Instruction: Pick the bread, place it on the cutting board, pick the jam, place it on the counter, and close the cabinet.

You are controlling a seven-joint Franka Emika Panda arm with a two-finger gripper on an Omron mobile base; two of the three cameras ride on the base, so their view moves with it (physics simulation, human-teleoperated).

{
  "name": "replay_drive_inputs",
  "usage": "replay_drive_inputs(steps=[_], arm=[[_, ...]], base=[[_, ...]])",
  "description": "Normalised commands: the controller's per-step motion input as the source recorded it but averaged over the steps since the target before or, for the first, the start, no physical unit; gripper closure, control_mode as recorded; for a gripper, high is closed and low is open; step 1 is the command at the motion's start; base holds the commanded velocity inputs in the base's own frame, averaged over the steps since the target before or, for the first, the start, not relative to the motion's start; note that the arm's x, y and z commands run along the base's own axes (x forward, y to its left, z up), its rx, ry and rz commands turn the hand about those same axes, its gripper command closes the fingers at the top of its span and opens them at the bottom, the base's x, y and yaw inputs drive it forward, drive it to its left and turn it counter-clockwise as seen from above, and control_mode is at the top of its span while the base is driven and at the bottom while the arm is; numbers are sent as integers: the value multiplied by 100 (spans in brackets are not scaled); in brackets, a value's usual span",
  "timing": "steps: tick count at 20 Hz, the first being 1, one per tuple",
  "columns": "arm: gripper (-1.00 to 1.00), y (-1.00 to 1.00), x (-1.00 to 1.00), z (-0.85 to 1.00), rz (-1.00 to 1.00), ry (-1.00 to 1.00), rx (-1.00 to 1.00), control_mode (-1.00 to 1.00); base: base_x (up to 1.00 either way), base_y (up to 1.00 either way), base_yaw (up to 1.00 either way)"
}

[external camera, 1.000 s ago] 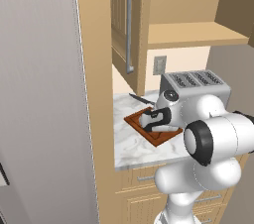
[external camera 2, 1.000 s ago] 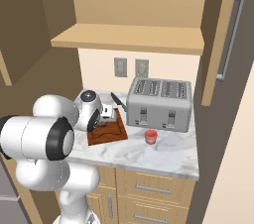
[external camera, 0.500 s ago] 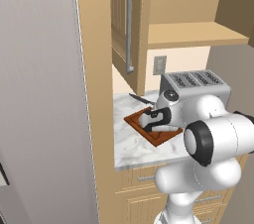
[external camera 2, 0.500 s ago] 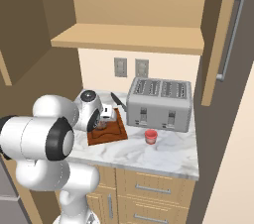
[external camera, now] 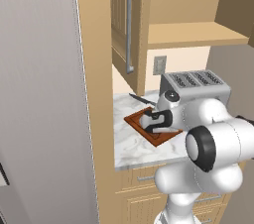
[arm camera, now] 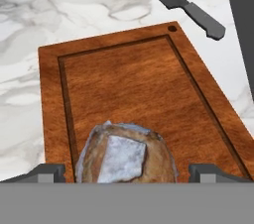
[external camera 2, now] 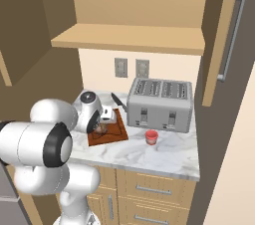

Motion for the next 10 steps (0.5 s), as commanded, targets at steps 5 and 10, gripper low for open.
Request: replay_drive_inputs(steps=[5, 10], arm=[[-100, 0, -13, 4, 0, -4, 0, -100], [-100, 0, -18, 14, 0, -12, 0, -100]], base=[[0, 0, 0], [0, 0, 0]])
